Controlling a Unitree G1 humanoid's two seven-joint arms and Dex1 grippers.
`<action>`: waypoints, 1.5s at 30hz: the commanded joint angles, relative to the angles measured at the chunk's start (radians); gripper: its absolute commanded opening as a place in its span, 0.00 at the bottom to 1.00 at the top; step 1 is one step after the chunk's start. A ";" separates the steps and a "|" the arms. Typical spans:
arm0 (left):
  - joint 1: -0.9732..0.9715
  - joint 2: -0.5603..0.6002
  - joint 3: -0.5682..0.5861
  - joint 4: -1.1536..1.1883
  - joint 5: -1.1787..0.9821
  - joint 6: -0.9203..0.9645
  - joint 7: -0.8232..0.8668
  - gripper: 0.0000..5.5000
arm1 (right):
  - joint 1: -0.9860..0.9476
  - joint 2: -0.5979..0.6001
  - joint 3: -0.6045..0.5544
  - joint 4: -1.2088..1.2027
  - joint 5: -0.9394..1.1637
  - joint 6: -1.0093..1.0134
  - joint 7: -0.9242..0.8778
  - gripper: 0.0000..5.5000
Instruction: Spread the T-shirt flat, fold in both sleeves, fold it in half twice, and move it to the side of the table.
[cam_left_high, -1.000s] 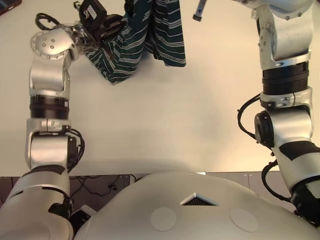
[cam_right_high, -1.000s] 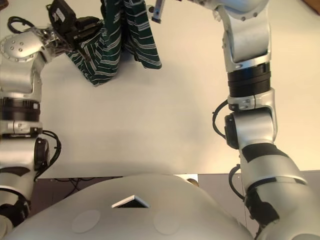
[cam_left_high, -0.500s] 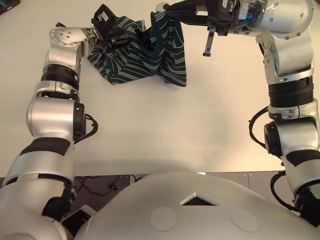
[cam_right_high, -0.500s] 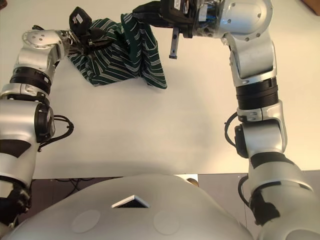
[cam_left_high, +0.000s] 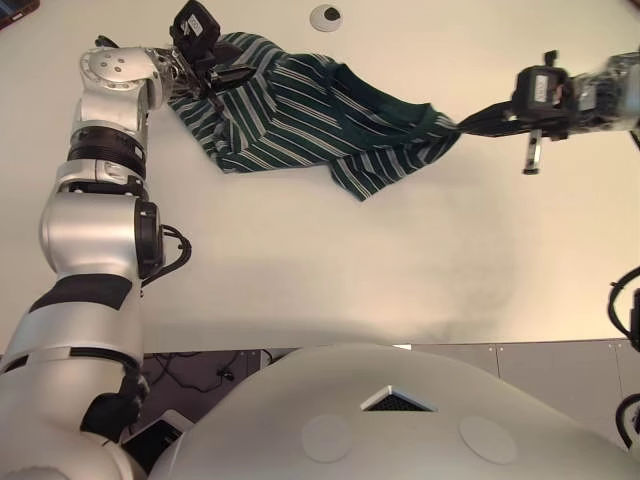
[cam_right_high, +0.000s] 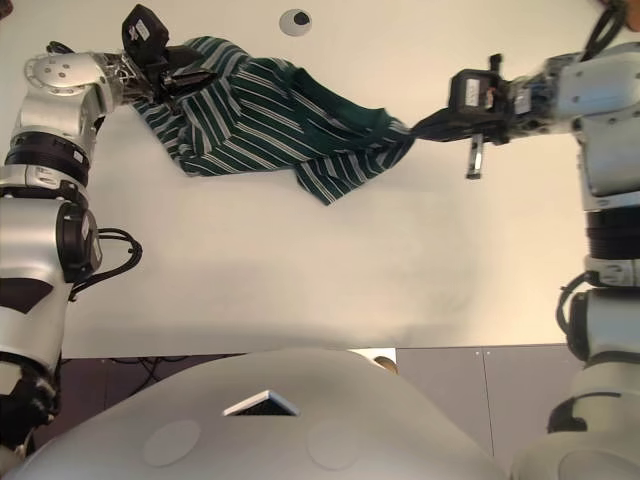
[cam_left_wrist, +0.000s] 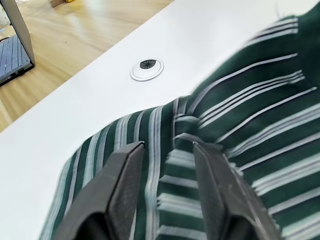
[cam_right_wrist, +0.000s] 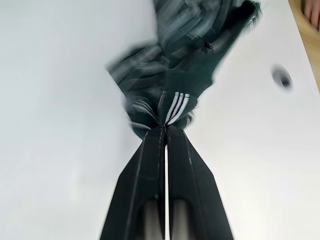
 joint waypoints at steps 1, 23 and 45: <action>0.001 0.003 0.009 -0.059 -0.017 0.019 -0.052 0.32 | -0.054 0.020 0.000 0.087 -0.035 -0.033 -0.039 0.00; 0.791 0.103 -0.142 -0.727 -0.026 0.369 -0.060 0.32 | -0.018 0.241 0.063 0.071 -0.046 -0.056 -0.233 0.00; 0.419 0.052 -0.053 -0.783 -0.252 0.635 0.018 0.45 | -0.036 0.273 0.115 0.157 -0.062 -0.121 -0.204 0.00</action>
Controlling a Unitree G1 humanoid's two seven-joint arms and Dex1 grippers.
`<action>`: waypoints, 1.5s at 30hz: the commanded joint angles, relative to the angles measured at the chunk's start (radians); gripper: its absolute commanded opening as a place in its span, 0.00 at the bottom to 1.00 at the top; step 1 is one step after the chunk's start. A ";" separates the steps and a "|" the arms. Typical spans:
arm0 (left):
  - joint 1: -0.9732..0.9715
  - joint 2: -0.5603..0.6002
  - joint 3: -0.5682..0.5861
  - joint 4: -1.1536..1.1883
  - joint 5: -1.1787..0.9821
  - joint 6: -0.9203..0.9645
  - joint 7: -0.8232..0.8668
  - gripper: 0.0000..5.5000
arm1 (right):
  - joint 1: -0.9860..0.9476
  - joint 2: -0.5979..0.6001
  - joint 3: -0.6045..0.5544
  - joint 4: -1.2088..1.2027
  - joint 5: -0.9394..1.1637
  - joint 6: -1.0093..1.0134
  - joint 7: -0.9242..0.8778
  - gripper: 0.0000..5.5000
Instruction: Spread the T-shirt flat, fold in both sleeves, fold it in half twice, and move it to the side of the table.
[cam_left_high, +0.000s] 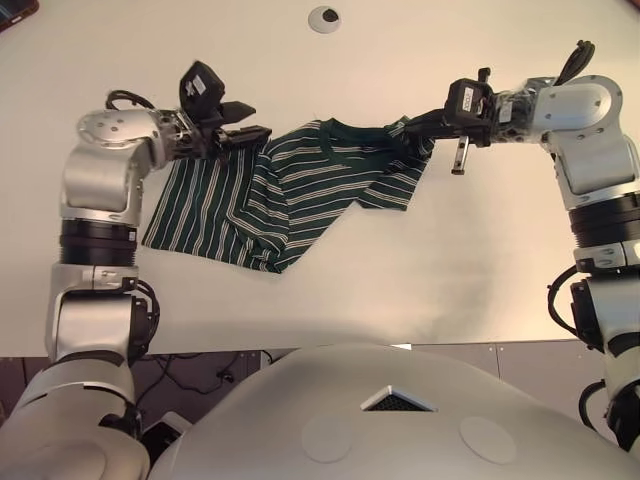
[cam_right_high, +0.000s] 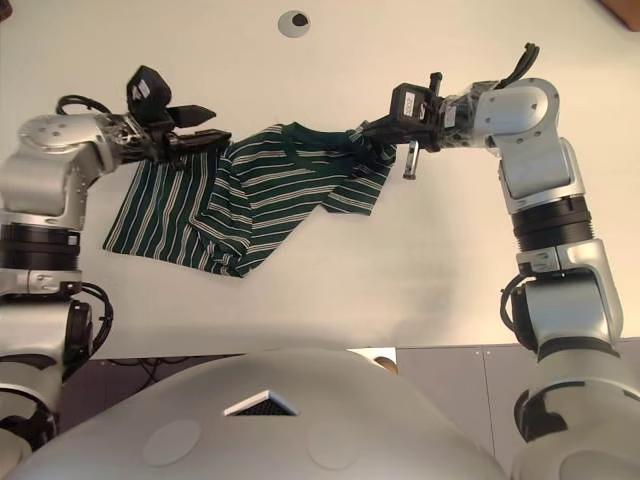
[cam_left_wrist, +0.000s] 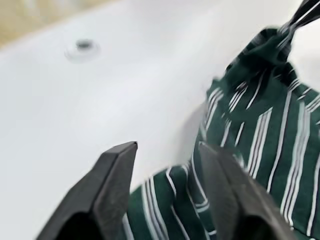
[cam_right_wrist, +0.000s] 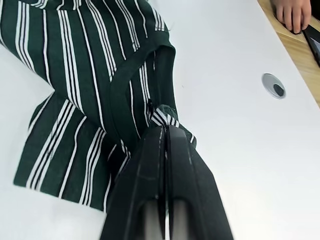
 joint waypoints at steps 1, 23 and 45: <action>-0.070 -0.044 -0.003 0.144 0.005 -0.021 -0.014 0.45 | -0.016 0.026 0.005 0.005 -0.009 -0.004 -0.001 0.00; -0.108 -0.113 -0.057 0.190 -0.001 -0.018 -0.101 0.15 | -0.026 0.061 0.025 0.052 -0.058 -0.034 -0.022 0.00; -0.424 0.147 0.166 0.204 0.044 -0.176 0.025 0.00 | -0.493 0.267 -0.290 0.483 0.106 -0.100 -0.395 0.00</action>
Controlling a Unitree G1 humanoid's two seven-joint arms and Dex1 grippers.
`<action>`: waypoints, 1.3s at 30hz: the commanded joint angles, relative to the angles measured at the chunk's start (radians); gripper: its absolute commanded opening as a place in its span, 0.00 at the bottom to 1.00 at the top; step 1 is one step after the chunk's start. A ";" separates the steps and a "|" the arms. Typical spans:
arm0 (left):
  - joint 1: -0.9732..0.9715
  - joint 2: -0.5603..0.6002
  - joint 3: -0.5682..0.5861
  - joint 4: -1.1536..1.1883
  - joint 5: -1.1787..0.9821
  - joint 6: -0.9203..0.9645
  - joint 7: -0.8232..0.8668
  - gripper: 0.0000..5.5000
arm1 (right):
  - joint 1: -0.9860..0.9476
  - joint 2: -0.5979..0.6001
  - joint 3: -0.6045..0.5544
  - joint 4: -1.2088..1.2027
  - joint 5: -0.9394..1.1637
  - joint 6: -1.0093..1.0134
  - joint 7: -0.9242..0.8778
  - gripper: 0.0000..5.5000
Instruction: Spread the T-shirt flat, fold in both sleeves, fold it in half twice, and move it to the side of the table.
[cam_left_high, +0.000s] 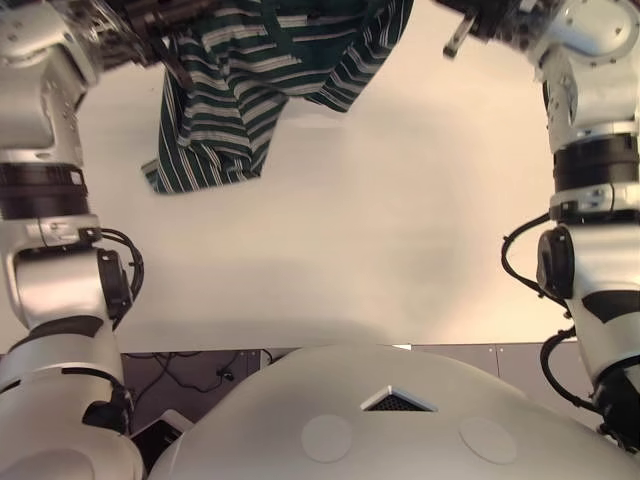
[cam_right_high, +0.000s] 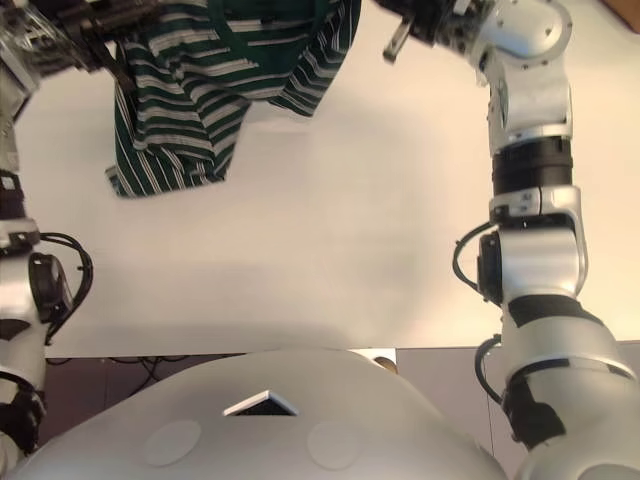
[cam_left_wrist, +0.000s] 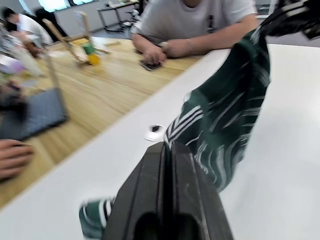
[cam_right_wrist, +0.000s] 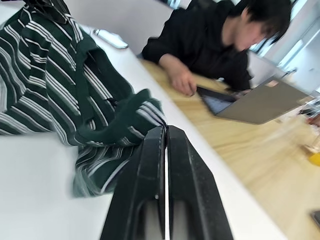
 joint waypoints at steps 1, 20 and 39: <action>-0.191 0.046 -0.011 0.185 0.076 -0.106 0.026 0.00 | -0.225 0.060 -0.074 0.203 0.016 -0.067 -0.117 0.00; -0.366 -0.096 -0.096 0.647 0.206 -0.338 -0.031 0.03 | -0.329 0.134 -0.083 0.362 -0.008 -0.198 -0.004 0.00; -0.054 -0.314 -0.270 0.912 0.444 -0.459 0.238 0.11 | 0.041 -0.129 0.068 0.082 -0.166 0.018 0.157 0.00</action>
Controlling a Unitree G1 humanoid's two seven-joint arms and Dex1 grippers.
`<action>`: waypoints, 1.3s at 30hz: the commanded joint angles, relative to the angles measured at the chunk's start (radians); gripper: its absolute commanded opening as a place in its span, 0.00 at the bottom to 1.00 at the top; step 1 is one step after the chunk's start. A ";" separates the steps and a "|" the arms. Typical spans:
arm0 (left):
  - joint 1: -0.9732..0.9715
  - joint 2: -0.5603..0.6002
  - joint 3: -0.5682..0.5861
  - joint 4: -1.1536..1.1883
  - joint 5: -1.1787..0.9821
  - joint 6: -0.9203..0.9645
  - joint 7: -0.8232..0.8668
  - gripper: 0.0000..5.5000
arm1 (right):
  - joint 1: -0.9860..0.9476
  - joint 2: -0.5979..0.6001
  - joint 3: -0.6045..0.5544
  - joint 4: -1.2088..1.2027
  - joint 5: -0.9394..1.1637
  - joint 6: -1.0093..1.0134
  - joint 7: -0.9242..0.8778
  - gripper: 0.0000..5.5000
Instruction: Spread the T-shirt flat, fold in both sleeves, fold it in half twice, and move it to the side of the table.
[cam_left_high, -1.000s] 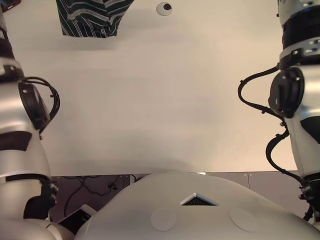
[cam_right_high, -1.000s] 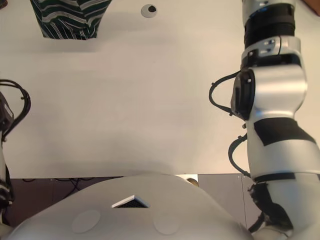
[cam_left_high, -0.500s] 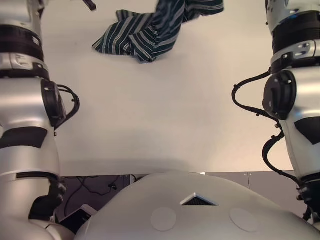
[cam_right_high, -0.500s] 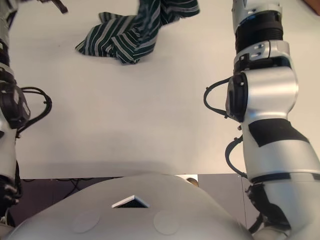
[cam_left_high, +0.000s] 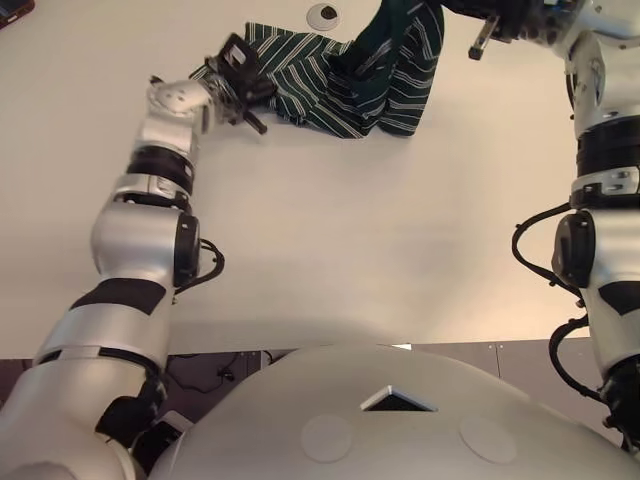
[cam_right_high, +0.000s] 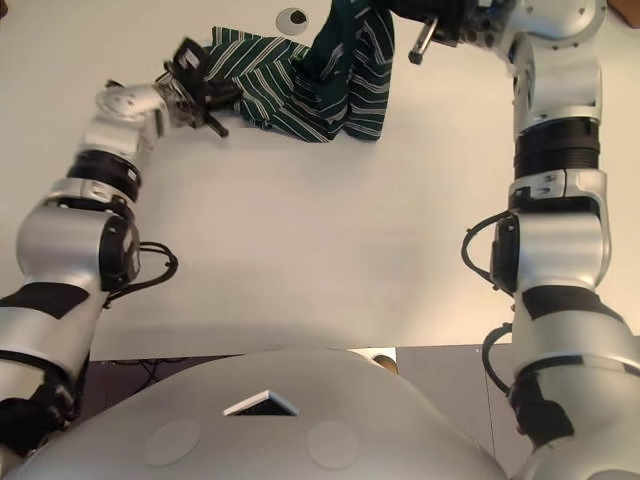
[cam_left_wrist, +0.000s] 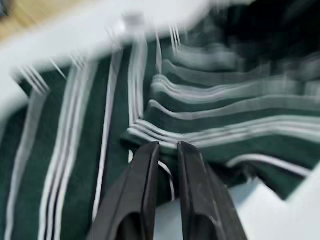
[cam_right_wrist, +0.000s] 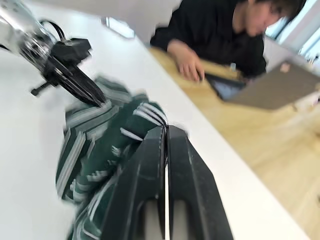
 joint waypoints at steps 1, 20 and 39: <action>0.106 0.066 -0.148 0.000 0.153 0.025 -0.103 0.11 | 0.039 -0.049 0.042 0.022 -0.084 0.003 -0.053 0.00; 0.243 0.199 -0.110 -0.922 -0.093 0.341 -0.232 0.11 | 0.140 -0.091 0.007 -0.152 0.028 0.117 0.057 0.00; -0.066 -0.016 -0.482 -0.029 0.503 -0.394 0.324 0.26 | 0.233 -0.114 -0.001 -0.367 0.115 0.248 0.090 0.00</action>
